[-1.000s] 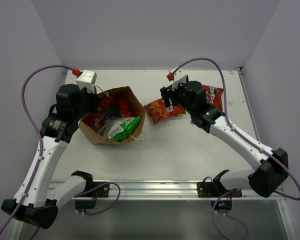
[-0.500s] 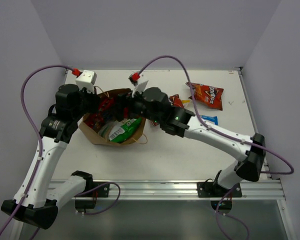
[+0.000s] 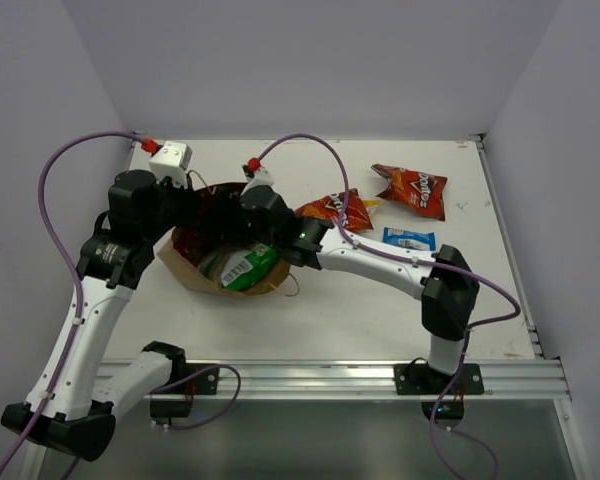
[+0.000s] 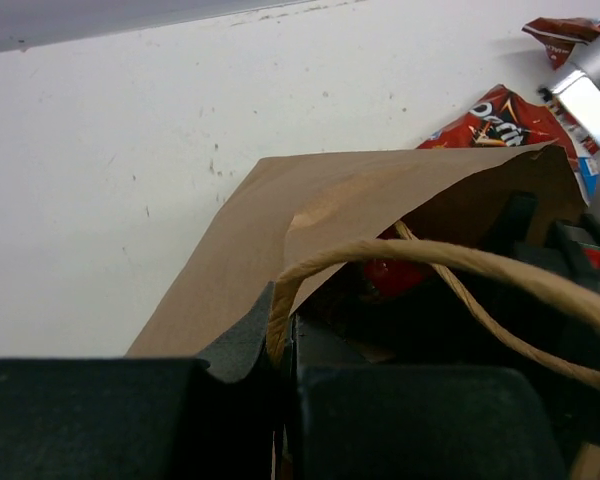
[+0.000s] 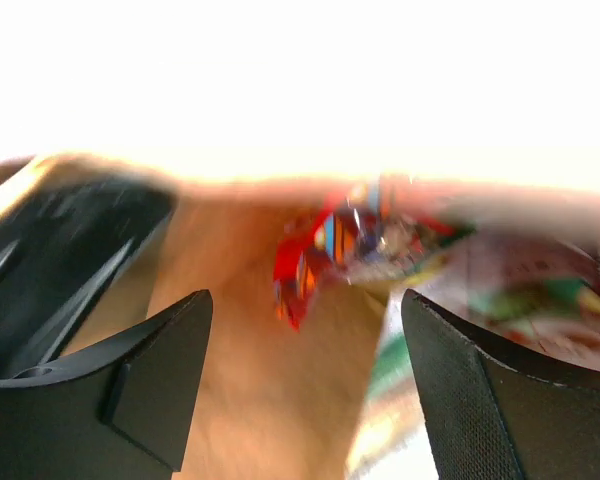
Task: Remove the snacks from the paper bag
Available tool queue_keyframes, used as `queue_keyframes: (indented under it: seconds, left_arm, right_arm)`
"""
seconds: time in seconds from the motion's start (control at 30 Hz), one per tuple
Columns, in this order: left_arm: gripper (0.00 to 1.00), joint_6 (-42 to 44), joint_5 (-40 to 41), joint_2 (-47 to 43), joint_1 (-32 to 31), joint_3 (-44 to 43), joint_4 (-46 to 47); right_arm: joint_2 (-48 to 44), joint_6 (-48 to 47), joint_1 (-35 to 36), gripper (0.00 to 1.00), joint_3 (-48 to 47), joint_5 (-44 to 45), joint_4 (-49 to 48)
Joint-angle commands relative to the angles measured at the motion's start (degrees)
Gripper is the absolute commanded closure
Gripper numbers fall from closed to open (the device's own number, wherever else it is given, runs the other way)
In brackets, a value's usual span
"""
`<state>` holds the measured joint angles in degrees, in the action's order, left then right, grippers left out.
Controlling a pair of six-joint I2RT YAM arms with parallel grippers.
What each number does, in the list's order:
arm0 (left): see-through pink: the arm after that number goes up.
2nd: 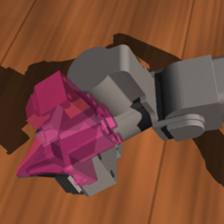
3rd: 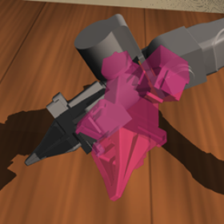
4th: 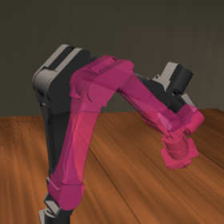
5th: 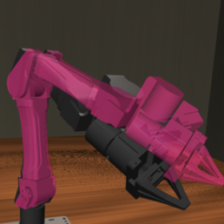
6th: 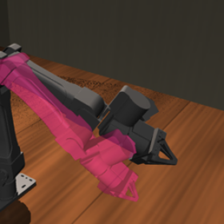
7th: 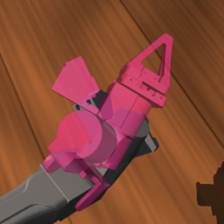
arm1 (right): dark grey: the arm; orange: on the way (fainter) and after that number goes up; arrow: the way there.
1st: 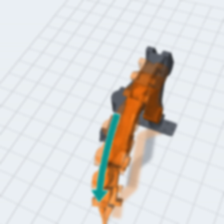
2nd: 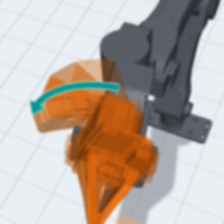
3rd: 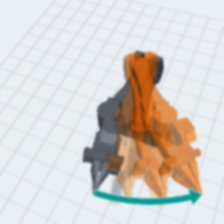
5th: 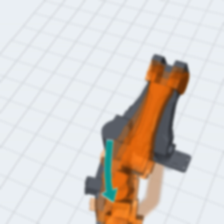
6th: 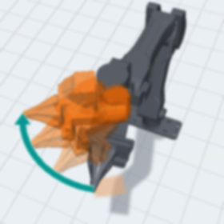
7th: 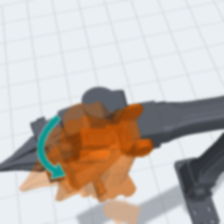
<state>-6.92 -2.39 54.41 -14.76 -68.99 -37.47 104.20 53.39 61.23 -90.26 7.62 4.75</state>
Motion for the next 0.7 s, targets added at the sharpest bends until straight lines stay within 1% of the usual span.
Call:
queue_keyframes:
  seconds: [0.0,0.1,0.17,0.27,0.3,0.37,0.4,0.5,0.53,0.57,0.63,0.67]
  left_arm:
    - [1.0,-2.31,-2.7,-1.77,-0.26,-0.53,1.44]
    - [1.0,-2.22,-3.05,-2.12,-0.26,-0.35,1.26]
    - [1.0,-2.14,-3.14,-2.38,-0.26,-0.35,1.09]
    - [1.0,-1.96,-3.67,-2.65,-0.26,0.17,1.09]
    - [1.0,-1.96,-3.76,-2.73,-0.26,0.26,1.09]
    - [1.0,-1.96,-3.85,-2.82,-0.26,0.79,1.09]
    - [1.0,-1.96,-3.93,-2.91,-0.26,0.96,1.09]
    - [1.0,-2.05,-3.93,-3.26,-0.26,1.14,1.09]
    - [1.0,-2.05,-3.76,-3.35,-0.26,1.14,1.09]
    - [1.0,-2.05,-3.41,-3.44,-0.26,1.05,1.0]
    - [1.0,-1.96,-1.74,-3.61,-0.26,0.7,0.65]
    - [1.0,-1.96,-1.13,-3.61,-0.26,0.53,0.3]
  right_arm:
    - [4.67,6.81,0.2,0.21,-4.65,2.84,-4.31]
    - [7.41,8.49,0.12,0.22,-6.76,3.1,-4.32]
    - [9.43,8.67,0.12,0.24,-7.21,3.98,-6.24]
    - [10.93,9.1,-0.15,0.31,-7.39,4.33,-7.39]
    - [11.02,8.84,-0.15,0.37,-6.87,3.81,-8.26]
    - [11.02,8.84,-0.32,0.45,-5.9,3.63,-9.94]
    - [11.11,8.93,-0.41,0.56,-5.72,3.89,-9.77]
    - [11.46,9.37,-0.32,0.66,-5.72,4.77,-8.45]
    - [11.55,9.28,-0.41,0.72,-5.54,4.95,-8.45]
    - [11.46,9.28,-0.5,0.85,-4.85,4.95,-8.45]
    - [11.11,8.76,-0.5,0.97,-3.88,4.69,-8.97]
    - [9.98,8.41,-0.5,1.0,-2.22,4.6,-9.58]
